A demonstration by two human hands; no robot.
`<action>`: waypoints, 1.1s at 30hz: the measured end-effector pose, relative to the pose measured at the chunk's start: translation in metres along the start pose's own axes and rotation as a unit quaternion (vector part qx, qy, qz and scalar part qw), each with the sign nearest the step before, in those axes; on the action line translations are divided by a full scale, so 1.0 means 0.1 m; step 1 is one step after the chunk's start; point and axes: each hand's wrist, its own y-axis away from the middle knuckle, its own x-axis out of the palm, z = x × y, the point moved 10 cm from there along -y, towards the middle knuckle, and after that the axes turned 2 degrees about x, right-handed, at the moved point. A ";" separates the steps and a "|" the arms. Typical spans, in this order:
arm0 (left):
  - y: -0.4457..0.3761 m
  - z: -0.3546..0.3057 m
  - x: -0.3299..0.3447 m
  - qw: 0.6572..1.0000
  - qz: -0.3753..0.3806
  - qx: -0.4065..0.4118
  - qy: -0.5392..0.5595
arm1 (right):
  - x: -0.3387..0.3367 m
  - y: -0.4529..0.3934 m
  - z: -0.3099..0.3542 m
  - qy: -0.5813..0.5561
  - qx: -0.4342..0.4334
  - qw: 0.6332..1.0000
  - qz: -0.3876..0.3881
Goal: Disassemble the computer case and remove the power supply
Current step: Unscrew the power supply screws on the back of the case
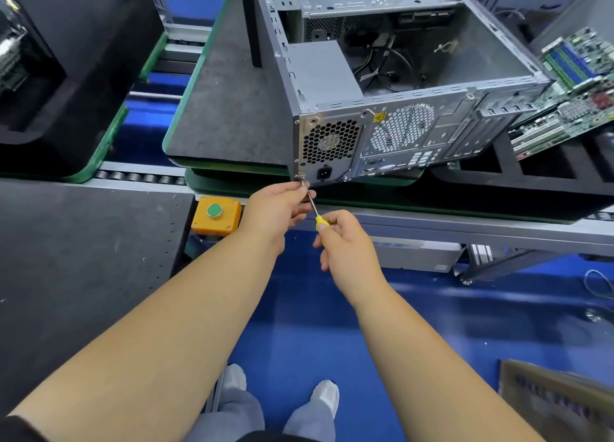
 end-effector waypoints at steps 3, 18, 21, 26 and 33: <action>-0.03 0.01 0.00 1.000 -0.006 -0.004 0.004 | 0.03 -0.02 -0.03 -0.035 0.029 0.999 0.007; -0.06 0.02 -0.03 1.000 -0.020 -0.011 0.009 | 0.27 0.01 -0.15 -0.352 0.197 0.910 0.093; -0.05 0.01 -0.01 1.000 -0.013 -0.019 0.013 | 0.23 -0.04 -0.14 -0.280 0.160 0.944 0.067; -0.04 0.02 -0.02 1.000 -0.005 -0.028 0.013 | 0.10 -0.05 -0.04 -0.079 0.100 0.992 -0.014; -0.06 0.12 -0.01 0.995 -0.028 -0.076 -0.050 | 0.02 0.03 0.30 0.236 -0.060 0.964 -0.106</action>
